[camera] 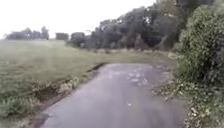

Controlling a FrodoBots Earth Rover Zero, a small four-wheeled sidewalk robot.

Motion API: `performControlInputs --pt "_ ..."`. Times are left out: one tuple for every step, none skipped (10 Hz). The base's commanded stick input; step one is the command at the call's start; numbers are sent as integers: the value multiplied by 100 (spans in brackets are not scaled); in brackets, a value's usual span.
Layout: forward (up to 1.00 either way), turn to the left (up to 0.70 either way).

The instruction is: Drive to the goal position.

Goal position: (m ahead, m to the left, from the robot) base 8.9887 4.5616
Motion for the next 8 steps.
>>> performControlInputs --pt "70 -15" --pt "70 -10" --pt "70 -4" --pt "70 0" --pt "70 0" --pt "70 0" --pt "70 0" --pt "70 0"
